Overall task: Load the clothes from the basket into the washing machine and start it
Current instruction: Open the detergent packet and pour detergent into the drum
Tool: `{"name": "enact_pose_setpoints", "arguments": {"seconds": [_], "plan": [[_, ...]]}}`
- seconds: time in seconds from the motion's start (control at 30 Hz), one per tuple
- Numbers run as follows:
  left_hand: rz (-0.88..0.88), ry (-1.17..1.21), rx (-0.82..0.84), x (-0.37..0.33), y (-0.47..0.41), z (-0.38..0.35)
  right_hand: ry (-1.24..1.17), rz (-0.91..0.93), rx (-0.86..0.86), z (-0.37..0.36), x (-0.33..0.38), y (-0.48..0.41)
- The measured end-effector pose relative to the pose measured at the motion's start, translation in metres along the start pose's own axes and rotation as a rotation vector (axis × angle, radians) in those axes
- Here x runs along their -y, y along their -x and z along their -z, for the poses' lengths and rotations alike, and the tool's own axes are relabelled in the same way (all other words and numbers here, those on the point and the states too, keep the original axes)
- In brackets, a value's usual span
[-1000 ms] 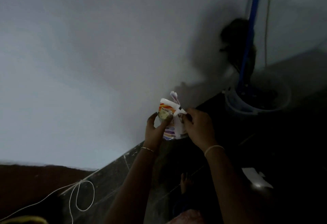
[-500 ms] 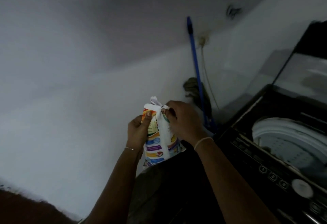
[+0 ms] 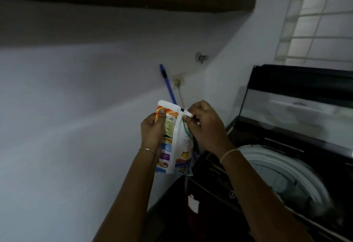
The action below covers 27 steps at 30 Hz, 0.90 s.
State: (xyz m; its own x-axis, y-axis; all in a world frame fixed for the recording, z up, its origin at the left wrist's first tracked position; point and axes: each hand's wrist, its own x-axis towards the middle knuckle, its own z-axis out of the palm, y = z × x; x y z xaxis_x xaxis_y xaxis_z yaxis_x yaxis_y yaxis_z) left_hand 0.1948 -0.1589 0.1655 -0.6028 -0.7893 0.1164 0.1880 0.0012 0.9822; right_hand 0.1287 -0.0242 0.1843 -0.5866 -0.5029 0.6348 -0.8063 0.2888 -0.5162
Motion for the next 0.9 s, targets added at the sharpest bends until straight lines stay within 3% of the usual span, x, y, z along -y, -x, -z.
{"name": "enact_pose_setpoints", "arguments": {"seconds": [0.2,0.63,0.9], "plan": [[0.020,0.058,0.064,-0.005,0.015,-0.077,0.119,0.001,-0.007,0.075,-0.040,-0.007],[0.084,0.112,0.165,-0.001,0.040,-0.197,0.243,-0.083,0.151,0.185,-0.136,0.008],[0.126,0.143,0.258,0.025,0.043,-0.250,0.549,-0.068,0.018,0.209,-0.174,0.015]]}}
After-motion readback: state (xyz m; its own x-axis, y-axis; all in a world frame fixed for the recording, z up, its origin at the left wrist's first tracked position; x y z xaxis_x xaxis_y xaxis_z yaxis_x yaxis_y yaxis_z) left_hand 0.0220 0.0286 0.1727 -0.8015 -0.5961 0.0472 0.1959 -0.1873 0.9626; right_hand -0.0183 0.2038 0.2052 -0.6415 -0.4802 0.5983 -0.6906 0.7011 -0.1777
